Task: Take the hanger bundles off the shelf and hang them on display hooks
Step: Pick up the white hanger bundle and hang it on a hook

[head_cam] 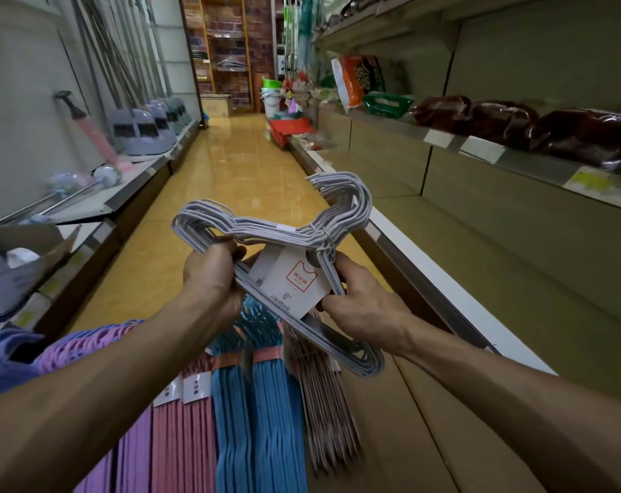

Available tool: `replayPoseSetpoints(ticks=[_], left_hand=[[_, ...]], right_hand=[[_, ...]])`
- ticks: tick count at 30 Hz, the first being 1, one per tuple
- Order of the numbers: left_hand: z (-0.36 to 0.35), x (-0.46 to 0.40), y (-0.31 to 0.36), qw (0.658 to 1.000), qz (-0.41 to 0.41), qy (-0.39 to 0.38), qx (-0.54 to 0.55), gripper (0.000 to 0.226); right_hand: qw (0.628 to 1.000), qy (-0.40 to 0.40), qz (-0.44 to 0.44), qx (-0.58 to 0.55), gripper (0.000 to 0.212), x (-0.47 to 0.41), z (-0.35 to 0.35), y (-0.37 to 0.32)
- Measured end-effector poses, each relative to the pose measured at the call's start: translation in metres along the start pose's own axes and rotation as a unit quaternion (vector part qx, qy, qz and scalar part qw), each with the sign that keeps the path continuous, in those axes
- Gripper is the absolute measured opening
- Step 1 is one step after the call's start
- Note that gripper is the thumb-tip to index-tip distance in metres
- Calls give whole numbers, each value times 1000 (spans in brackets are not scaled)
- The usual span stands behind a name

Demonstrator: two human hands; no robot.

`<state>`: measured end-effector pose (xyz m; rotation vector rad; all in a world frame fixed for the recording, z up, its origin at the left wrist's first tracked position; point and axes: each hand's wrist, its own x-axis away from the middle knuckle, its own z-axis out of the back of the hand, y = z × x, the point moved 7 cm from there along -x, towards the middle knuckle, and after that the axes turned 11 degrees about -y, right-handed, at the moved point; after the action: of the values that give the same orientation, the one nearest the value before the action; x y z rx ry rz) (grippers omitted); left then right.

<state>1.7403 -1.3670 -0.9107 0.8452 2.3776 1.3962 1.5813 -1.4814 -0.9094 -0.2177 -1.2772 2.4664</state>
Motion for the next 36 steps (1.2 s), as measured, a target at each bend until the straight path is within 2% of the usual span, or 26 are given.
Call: replayPoseSetpoints(ticks=[8, 15, 21, 26, 32, 36], left_hand=[[22, -8, 25, 999, -19, 40, -16, 18], [20, -13, 71, 993, -24, 71, 94, 18], [3, 1, 140, 988, -7, 98, 120, 19], [-32, 18, 240, 987, 0, 105, 118, 17], [-103, 31, 421, 990, -47, 107, 75, 27], [-153, 36, 536, 991, -23, 97, 89, 29]], right_hand=[[1000, 3, 14, 28, 48, -38, -12, -24], [998, 26, 47, 21, 48, -58, 3, -78], [998, 25, 35, 47, 39, -54, 30, -155], [997, 6, 20, 70, 37, -47, 74, -254], [997, 23, 12, 67, 33, -51, 159, -411], [997, 25, -6, 79, 31, -56, 221, -521]])
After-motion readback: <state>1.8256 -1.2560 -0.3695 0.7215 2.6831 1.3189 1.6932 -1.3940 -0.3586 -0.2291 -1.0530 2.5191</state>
